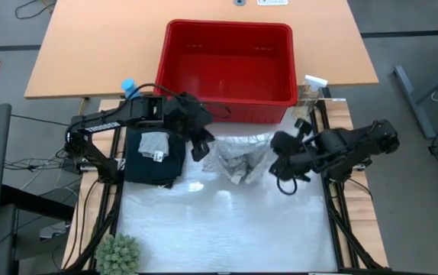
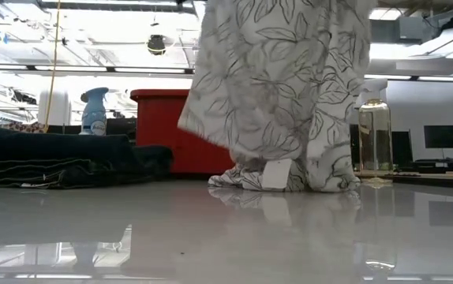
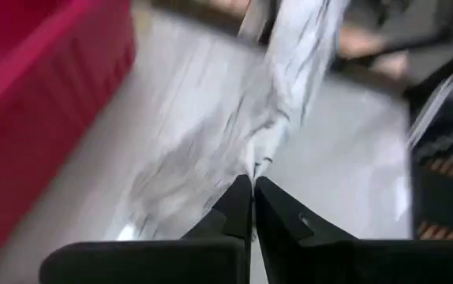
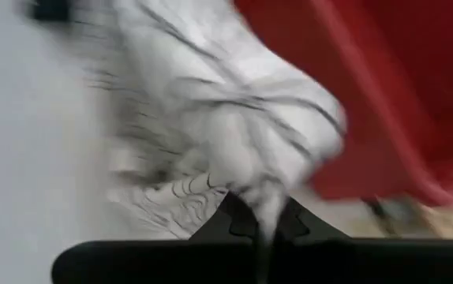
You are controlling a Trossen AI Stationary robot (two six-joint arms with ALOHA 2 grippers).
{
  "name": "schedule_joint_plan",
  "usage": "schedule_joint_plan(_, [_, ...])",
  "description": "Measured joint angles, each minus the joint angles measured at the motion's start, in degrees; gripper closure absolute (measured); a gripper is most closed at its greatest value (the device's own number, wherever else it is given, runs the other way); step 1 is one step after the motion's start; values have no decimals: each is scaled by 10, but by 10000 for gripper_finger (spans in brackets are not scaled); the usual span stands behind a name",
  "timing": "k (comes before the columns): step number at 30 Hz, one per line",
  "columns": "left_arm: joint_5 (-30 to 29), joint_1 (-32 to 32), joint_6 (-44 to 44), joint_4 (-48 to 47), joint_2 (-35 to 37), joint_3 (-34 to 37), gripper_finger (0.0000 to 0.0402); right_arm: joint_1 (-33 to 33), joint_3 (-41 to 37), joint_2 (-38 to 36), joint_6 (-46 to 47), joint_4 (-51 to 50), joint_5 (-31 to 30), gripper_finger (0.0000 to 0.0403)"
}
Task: Fold Laundry from Bin
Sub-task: Fold the white patterned shirt
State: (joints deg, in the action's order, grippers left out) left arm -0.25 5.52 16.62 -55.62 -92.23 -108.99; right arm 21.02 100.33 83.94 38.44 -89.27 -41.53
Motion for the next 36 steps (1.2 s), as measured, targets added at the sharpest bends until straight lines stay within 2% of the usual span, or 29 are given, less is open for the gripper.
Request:
schedule_joint_plan(3, [-16,11,-24,-59,0,0,401,-29,4,-10,-13,-2,-13,382])
schedule_joint_plan(5, [-48,22,-43,-79,0,0,401,-56,6,-14,-27,-5,-24,382])
schedule_joint_plan(11, [-164,72,-132,-69,-1,-12,401,-160,18,-31,-95,-4,-89,382])
schedule_joint_plan(15, [-178,101,-191,-43,-1,-40,401,-224,51,-32,-167,-3,-94,382])
schedule_joint_plan(19, [-185,102,-239,-75,-3,-95,401,-244,94,-32,-206,-8,-103,382])
schedule_joint_plan(24, [-261,77,-262,-163,0,-175,401,-232,150,-35,-218,-10,-105,382])
schedule_joint_plan(27, [-239,53,-192,-193,0,-192,401,-203,157,-34,-204,-9,-69,382])
schedule_joint_plan(30, [-130,35,-128,-213,-1,-191,401,-175,156,-33,-182,-9,-16,382])
schedule_joint_plan(32, [-96,17,-135,-203,-8,-175,401,-153,156,-32,-173,-9,-6,382])
schedule_joint_plan(36, [-98,-15,-178,-147,-18,-86,378,-119,156,-30,-155,-7,0,382])
